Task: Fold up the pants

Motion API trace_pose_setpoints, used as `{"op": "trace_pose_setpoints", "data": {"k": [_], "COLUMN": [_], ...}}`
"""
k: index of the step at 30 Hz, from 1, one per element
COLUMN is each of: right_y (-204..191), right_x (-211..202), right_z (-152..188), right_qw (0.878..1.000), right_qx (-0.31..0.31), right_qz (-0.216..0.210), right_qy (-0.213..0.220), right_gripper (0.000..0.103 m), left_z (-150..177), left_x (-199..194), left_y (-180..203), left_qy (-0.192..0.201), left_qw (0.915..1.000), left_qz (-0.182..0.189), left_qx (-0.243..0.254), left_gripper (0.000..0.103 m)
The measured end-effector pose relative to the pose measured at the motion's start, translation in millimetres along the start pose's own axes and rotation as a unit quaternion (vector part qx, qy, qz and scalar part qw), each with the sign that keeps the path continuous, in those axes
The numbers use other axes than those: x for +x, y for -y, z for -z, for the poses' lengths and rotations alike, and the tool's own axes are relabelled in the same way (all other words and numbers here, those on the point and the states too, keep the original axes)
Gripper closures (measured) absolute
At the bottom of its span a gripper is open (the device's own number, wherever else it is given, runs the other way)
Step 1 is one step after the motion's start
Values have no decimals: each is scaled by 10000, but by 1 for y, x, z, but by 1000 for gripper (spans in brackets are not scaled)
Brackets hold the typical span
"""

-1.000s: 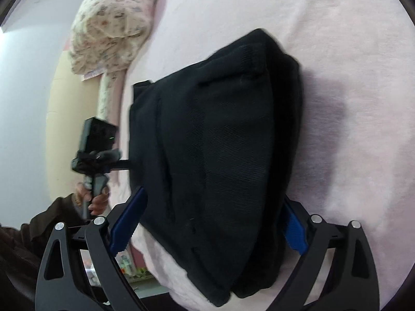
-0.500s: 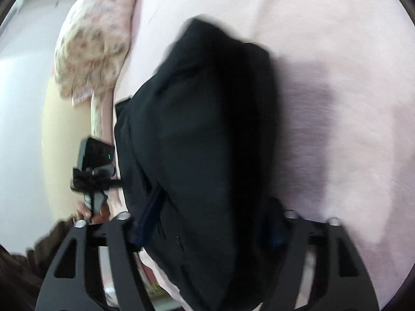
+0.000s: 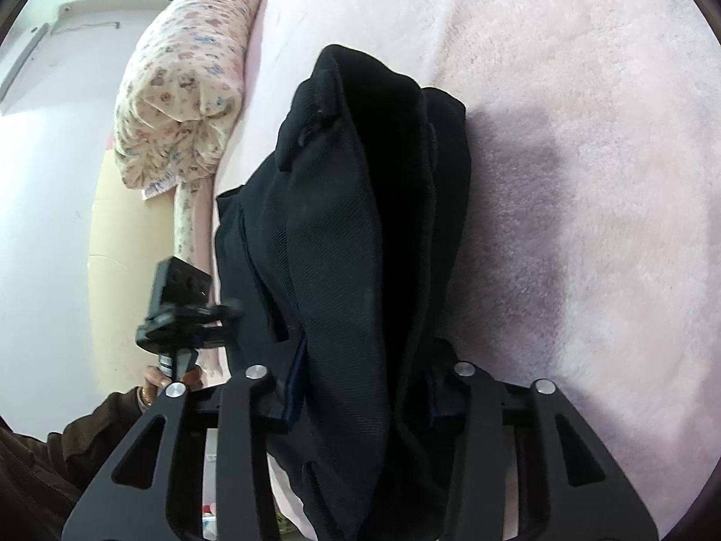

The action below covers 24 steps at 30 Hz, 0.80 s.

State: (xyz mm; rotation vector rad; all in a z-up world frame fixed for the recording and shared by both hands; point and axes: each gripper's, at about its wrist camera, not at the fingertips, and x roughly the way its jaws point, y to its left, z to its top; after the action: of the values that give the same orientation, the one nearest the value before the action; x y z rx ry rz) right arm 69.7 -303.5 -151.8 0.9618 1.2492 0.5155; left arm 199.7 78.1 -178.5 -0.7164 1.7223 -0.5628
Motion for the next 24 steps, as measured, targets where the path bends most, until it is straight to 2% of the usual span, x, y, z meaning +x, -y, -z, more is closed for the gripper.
{"op": "trace_pose_setpoints", "data": {"k": [4,6,9,18,24], "right_y": [-11,-15,-26,-40,-52], "right_x": [0,-1,-3,-14,-27], "right_z": [-1,-1,-1,-6,-20], "right_qw": [9999,9998,9993,9979,9952], "right_qx": [-130,-185,-282,-412,-662], "right_qz": [-4,-65,-231,-507,-668], "right_qy": [36,39,58,39,257], "right_gripper": [67,68,69,70,70], "left_z": [2,5,12,24,17], "left_x": [0,-2,-6,-25,-41], "left_y": [7,12,21,43,59], "left_qy": [120,248,474,776,987], "left_qw": [9997,9993,9979,9949,9911], "left_qz": [-190,-203,-220,114,386], "left_qx": [77,194,374,637,806], "left_gripper": [64,74,80,84,84]}}
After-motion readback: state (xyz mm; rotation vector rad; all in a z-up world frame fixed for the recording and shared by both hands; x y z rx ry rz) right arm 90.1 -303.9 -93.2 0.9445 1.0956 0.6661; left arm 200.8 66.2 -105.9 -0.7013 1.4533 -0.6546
